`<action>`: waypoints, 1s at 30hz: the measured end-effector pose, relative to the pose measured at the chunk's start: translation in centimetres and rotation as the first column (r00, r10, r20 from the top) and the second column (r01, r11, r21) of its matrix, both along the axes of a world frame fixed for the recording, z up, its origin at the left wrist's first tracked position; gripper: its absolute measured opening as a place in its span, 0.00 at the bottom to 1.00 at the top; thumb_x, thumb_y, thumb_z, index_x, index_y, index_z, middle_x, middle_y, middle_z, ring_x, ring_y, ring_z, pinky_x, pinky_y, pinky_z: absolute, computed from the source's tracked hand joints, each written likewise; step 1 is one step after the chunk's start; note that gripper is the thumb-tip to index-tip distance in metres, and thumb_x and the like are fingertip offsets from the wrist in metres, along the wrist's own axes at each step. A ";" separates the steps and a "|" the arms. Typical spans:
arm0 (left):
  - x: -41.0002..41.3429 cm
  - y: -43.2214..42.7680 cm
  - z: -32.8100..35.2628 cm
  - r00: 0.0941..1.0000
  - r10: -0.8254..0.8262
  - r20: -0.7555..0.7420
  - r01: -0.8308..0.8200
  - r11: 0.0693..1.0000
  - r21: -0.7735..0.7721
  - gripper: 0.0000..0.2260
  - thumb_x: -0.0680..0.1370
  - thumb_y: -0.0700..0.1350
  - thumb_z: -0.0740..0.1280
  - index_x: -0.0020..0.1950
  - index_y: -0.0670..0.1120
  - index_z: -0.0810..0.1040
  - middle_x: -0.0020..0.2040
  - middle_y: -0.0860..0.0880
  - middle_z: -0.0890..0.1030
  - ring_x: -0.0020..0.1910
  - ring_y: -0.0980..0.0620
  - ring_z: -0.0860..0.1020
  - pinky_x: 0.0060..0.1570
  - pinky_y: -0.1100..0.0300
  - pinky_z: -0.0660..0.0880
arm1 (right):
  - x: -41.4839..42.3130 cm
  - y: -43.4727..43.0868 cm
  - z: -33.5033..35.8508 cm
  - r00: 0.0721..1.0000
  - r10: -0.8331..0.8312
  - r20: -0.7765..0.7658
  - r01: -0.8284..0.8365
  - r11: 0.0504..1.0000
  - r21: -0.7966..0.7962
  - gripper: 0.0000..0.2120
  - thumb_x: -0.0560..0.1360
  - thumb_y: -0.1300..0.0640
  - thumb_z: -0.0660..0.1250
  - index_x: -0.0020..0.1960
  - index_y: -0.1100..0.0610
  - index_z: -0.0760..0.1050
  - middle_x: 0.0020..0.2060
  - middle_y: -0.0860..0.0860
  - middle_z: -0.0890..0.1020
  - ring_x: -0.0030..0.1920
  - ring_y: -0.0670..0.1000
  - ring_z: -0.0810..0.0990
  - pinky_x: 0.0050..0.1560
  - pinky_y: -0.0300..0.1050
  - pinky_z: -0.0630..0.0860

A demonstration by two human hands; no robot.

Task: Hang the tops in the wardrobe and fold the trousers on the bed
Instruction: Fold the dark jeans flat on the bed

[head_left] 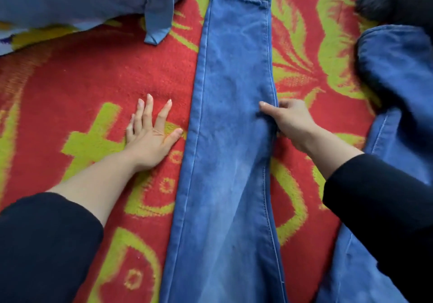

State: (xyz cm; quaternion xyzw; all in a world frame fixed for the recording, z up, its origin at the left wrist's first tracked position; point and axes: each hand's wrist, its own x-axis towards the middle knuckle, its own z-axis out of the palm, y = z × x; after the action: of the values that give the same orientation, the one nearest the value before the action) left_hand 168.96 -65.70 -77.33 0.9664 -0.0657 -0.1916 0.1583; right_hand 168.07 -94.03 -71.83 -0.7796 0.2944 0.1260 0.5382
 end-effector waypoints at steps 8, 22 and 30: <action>-5.1 -3.6 3.1 0.987 0.146 -0.065 -0.156 0.969 -0.191 0.17 0.78 0.57 0.62 0.49 0.44 0.79 0.77 0.45 0.54 0.75 0.44 0.52 0.72 0.50 0.50 | -15.7 3.1 0.9 0.964 0.143 -0.222 -0.071 0.951 0.302 0.08 0.73 0.56 0.72 0.49 0.59 0.83 0.35 0.48 0.84 0.31 0.43 0.80 0.28 0.34 0.74; -18.9 -8.1 2.6 0.946 -0.287 0.150 0.281 0.958 0.056 0.28 0.79 0.60 0.45 0.78 0.52 0.51 0.79 0.46 0.47 0.78 0.47 0.45 0.73 0.47 0.44 | -23.9 -0.9 0.9 0.988 0.147 -0.057 -0.157 0.882 -0.445 0.05 0.73 0.55 0.66 0.46 0.52 0.71 0.36 0.48 0.76 0.43 0.55 0.76 0.45 0.49 0.73; -31.3 -18.7 4.5 0.985 0.098 0.142 -0.077 0.986 -0.146 0.28 0.79 0.55 0.47 0.78 0.47 0.51 0.79 0.46 0.47 0.78 0.48 0.44 0.73 0.49 0.41 | -33.6 -12.7 1.5 0.994 0.111 -0.020 -0.108 0.886 -0.451 0.02 0.73 0.61 0.66 0.46 0.56 0.75 0.34 0.48 0.75 0.39 0.52 0.74 0.42 0.45 0.67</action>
State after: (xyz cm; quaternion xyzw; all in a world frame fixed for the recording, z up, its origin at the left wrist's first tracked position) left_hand 137.63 -84.44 -72.82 0.9665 -0.0480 -0.1069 0.2285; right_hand 134.51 -106.74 -70.35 -0.8990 0.2692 0.0820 0.3354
